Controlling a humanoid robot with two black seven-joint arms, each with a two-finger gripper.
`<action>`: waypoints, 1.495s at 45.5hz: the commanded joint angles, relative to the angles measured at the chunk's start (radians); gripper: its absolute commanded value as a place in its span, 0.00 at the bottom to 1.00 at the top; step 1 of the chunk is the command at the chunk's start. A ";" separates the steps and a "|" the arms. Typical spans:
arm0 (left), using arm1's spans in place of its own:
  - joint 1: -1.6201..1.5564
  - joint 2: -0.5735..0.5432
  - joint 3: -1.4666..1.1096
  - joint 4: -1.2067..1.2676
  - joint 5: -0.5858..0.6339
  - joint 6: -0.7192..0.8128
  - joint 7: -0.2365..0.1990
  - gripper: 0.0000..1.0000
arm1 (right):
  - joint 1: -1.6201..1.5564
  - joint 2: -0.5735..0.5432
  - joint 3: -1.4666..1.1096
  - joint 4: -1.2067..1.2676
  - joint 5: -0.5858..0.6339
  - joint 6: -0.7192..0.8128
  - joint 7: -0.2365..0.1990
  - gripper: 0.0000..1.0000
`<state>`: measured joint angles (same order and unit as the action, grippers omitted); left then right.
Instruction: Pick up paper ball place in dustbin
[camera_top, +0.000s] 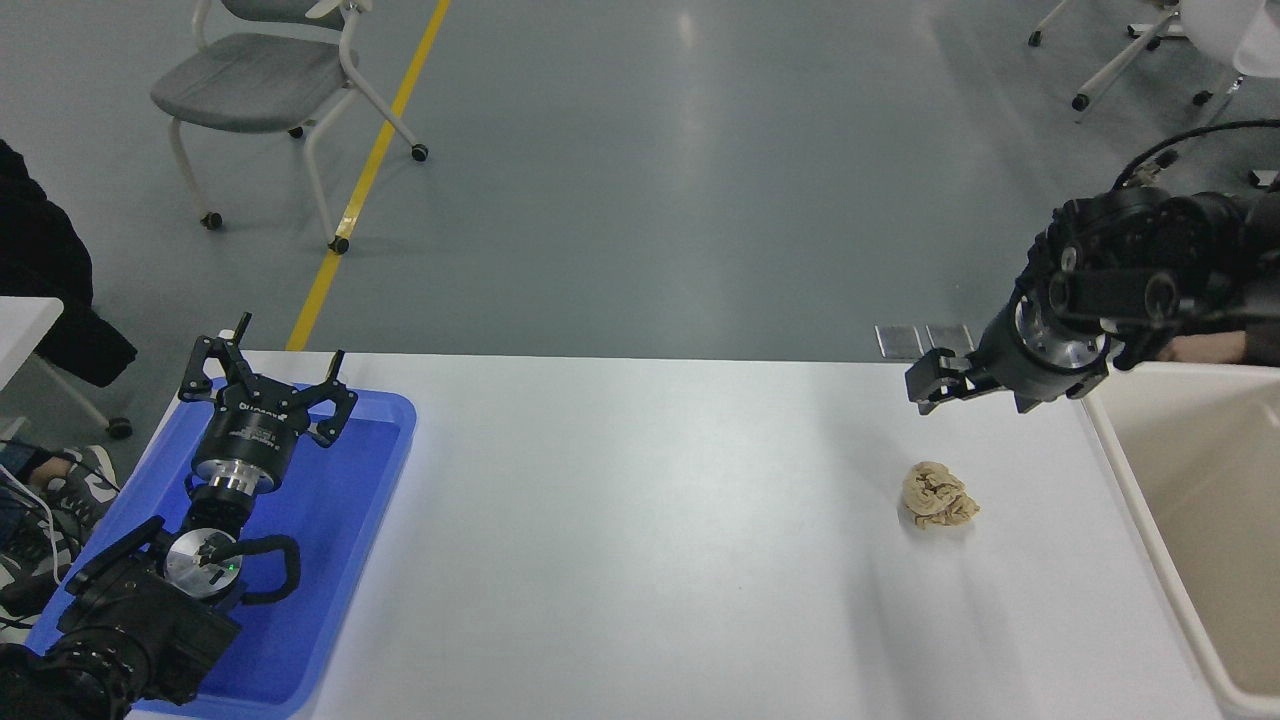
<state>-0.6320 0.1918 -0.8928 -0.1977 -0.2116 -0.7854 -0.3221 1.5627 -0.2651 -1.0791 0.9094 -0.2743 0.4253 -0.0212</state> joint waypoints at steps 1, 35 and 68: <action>0.000 0.000 0.000 0.000 0.001 0.000 0.000 1.00 | -0.223 0.003 0.111 -0.162 -0.049 -0.079 0.001 1.00; 0.000 0.000 0.000 0.003 0.000 0.000 0.000 1.00 | -0.504 0.086 0.321 -0.391 -0.160 -0.241 0.000 1.00; 0.000 0.000 0.000 0.000 0.000 0.000 0.000 1.00 | -0.510 0.093 0.321 -0.417 -0.198 -0.235 0.007 0.00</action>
<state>-0.6320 0.1917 -0.8928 -0.1976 -0.2117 -0.7854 -0.3222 1.0281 -0.1717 -0.7589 0.4848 -0.4686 0.1818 -0.0208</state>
